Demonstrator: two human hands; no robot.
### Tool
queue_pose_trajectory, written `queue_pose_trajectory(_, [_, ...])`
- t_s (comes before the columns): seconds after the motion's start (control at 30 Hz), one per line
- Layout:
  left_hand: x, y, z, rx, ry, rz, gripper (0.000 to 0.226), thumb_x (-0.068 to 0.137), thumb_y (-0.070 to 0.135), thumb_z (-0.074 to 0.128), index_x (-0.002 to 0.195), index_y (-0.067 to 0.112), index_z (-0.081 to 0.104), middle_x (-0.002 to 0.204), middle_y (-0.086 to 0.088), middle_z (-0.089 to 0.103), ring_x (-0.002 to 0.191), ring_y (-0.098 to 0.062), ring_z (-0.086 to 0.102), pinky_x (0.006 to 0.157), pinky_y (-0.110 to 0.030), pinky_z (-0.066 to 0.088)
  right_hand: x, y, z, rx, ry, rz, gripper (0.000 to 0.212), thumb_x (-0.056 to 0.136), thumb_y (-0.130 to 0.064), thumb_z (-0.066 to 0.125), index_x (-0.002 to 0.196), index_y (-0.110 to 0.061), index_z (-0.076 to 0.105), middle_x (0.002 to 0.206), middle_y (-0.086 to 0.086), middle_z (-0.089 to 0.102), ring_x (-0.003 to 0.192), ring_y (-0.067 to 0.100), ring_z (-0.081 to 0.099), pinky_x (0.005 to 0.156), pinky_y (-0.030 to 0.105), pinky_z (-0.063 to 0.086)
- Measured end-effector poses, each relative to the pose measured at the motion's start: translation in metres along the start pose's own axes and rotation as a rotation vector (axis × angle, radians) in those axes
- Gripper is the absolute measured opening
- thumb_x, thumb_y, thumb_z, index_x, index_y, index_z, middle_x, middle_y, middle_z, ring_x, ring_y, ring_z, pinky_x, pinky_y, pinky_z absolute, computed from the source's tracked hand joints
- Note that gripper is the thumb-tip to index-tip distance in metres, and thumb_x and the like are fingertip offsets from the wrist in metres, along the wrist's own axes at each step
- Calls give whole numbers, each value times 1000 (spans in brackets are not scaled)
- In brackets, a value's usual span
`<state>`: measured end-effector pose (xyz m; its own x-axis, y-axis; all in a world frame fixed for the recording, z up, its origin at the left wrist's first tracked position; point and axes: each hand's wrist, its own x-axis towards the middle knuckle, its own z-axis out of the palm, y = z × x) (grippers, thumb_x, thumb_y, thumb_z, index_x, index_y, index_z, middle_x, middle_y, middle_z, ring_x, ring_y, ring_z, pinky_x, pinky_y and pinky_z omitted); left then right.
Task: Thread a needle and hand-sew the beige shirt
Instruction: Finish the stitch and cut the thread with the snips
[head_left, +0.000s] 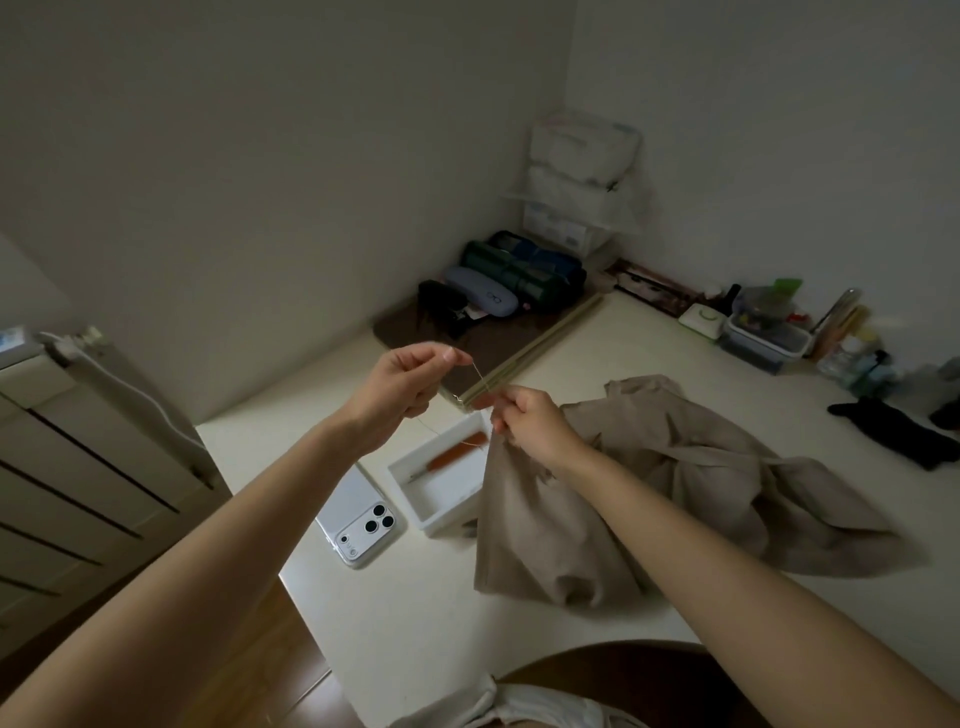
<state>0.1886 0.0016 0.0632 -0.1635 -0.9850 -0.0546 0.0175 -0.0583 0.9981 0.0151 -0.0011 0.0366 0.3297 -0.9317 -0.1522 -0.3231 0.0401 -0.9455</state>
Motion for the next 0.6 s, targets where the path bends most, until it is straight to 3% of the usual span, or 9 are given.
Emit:
queue_pose_trajectory(0.1, [-9,0,3,265,-125,64,16,91,11,55,86,9,70,48,12,56,46,2,47,51,-9,36,6,-5,-7,310,-15,133,29,102,-7,32,89,-12,57,67,-1,46,51,5,34,50,16,29])
queue_pose_trajectory(0.17, [-13,-9,1,394,-221,87,11,85,16,62,88,14,73,73,11,72,71,1,65,71,-14,49,8,-8,-14,496,-40,196,25,103,-7,33,92,-8,55,70,0,44,53,6,32,51,18,30])
queue_pose_trajectory(0.23, [-16,-19,-1,504,-248,53,11,81,28,67,84,25,77,82,6,75,77,-9,67,74,-26,53,11,-8,-19,582,-53,243,23,102,-7,35,93,-7,55,72,1,44,55,6,33,53,19,31])
queue_pose_trajectory(0.3, [-16,-30,0,708,-204,33,8,83,34,69,84,32,77,77,11,72,68,-17,63,70,-36,50,14,-4,-21,526,-42,261,21,101,-9,39,92,-9,58,74,1,46,58,7,38,58,20,35])
queue_pose_trajectory(0.4, [-18,-42,10,993,-147,119,11,88,31,66,91,30,76,68,23,66,59,0,53,58,-17,36,15,3,-21,269,9,240,21,101,-16,43,90,-15,61,82,-3,49,70,7,45,68,21,40])
queue_pose_trajectory(0.47, [-19,-49,18,1094,-144,209,15,91,30,63,97,26,75,84,18,69,69,-1,57,60,-7,31,16,9,-22,104,46,209,20,100,-19,43,93,-19,62,88,-6,52,79,5,47,73,20,39])
queue_pose_trajectory(0.53, [-19,-55,22,1126,-190,201,18,93,27,59,102,20,73,84,15,61,80,-11,57,60,-7,30,16,15,-24,38,90,167,19,100,-18,44,96,-18,63,95,-8,58,88,3,49,77,19,38])
queue_pose_trajectory(0.6, [-18,-62,24,1107,-239,151,20,94,27,56,104,18,71,100,7,60,100,-15,55,72,-4,32,14,18,-25,31,131,120,18,98,-14,47,96,-16,65,95,-7,61,91,4,52,75,14,39])
